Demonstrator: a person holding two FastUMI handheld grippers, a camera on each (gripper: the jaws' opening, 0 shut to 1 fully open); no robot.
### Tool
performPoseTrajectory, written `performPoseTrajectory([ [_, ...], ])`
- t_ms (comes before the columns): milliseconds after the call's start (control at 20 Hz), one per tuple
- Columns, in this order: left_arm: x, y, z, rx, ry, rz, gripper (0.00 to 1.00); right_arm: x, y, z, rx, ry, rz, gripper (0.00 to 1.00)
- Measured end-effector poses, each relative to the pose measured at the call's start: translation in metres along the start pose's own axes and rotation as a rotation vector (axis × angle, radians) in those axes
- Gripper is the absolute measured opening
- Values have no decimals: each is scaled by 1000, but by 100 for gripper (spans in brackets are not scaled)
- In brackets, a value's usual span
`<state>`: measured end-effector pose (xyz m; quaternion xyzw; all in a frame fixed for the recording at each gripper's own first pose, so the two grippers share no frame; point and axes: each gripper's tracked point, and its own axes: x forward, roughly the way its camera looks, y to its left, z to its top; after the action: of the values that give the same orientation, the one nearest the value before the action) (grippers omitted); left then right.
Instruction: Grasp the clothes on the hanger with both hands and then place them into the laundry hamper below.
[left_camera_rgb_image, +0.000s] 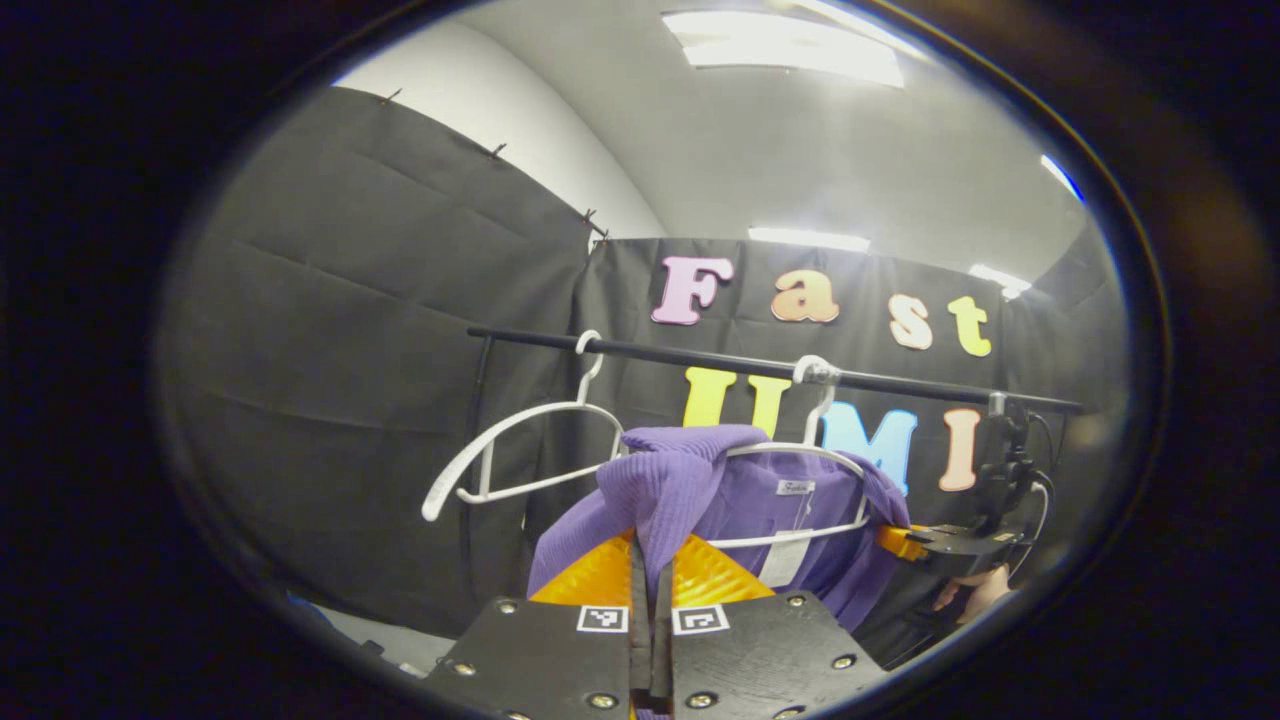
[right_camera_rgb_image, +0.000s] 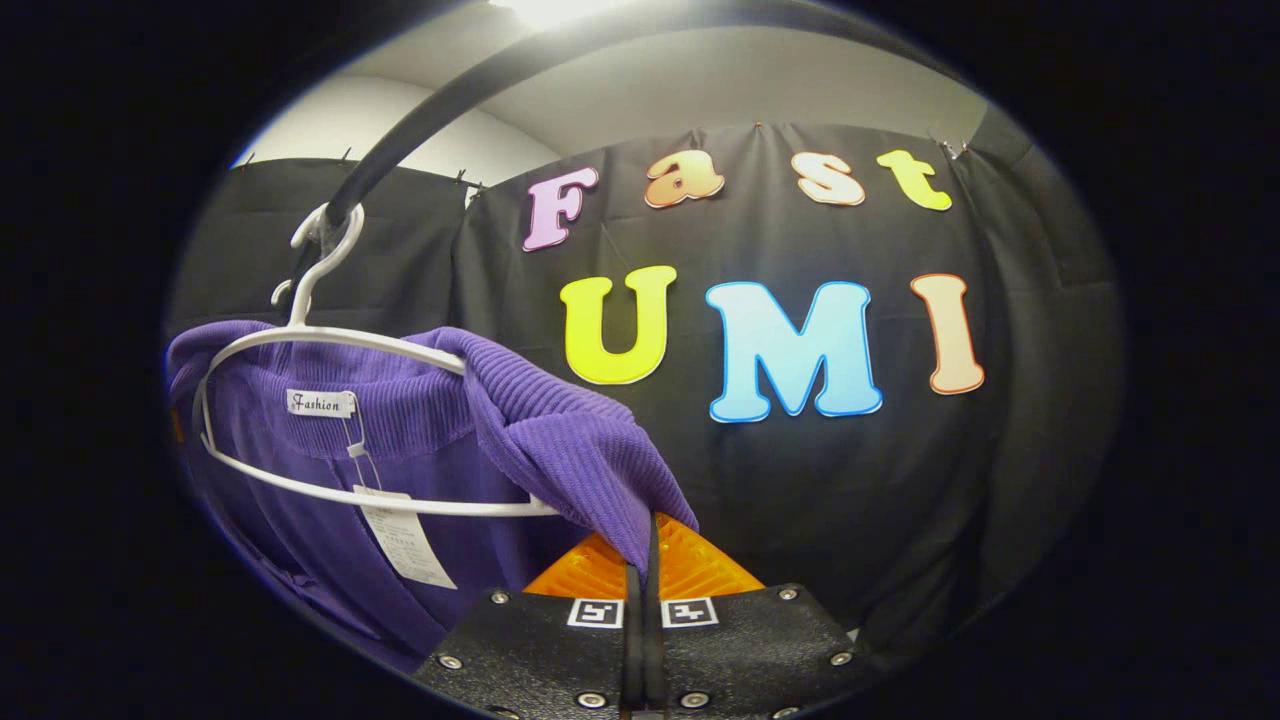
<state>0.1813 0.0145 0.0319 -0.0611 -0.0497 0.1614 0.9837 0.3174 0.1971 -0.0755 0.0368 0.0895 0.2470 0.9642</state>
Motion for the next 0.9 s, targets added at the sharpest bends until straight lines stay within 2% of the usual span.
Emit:
performPoseTrajectory([
  [50, 0, 2, 5, -1, -11, -15, 8, -3, -1, 2, 3, -3, -14, 0],
  [100, -1, 4, 12, 7, -26, -28, 1, -7, -3, 4, 2, -8, -30, 0],
  [150, 0, 11, 18, 24, -36, -20, 1, -11, -3, 6, -2, -17, -46, 0],
  [200, 2, 18, 23, 36, -45, -15, 8, -15, -5, 8, -7, -26, -63, 0],
  [300, 9, 30, 31, 44, -59, 0, 8, -18, -3, 10, -10, -35, -83, 0],
  [350, 13, 35, 36, 40, -70, 3, 1, -22, -2, 12, -20, -36, -90, 0],
  [550, 20, 67, 57, 23, -117, -3, 1, -32, 12, 17, -21, -43, -100, 0],
  [900, 47, 107, 38, -5, -86, -63, 1, -76, 40, 31, -23, -69, -147, 0],
])
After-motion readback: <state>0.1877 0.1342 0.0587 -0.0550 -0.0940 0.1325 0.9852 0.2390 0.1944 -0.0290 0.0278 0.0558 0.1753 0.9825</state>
